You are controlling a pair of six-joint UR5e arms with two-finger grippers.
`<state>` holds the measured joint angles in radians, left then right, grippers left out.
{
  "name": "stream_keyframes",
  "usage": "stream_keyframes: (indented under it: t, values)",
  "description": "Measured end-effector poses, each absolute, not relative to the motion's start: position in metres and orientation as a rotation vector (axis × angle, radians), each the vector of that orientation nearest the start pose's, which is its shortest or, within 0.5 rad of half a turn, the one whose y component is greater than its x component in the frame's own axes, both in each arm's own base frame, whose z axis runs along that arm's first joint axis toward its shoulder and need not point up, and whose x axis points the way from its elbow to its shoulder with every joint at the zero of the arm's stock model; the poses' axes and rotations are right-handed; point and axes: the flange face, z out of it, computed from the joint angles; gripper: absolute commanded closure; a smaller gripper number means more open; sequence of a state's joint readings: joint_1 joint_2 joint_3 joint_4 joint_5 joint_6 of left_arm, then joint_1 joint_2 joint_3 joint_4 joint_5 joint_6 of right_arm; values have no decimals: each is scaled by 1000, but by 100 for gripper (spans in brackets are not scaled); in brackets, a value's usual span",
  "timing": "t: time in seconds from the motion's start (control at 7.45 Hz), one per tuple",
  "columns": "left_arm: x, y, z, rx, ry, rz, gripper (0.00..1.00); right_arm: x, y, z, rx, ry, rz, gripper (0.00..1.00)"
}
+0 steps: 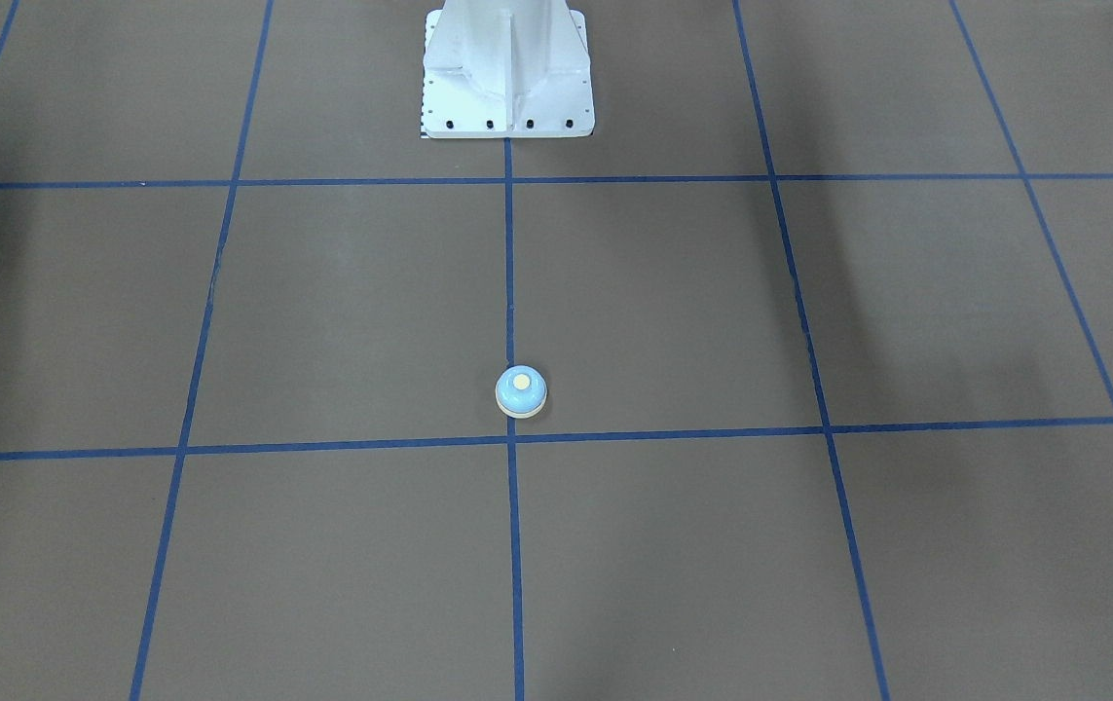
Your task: Place and press bell with both arms
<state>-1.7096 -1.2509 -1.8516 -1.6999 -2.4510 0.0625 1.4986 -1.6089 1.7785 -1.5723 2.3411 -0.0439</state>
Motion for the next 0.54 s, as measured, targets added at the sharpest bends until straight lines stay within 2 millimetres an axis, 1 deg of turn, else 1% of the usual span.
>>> stream_keyframes:
  t: [0.54]
  values:
    - [-109, -344, 639, 167, 866, -45, 0, 27, -483, 572, 149, -801, -177, 0]
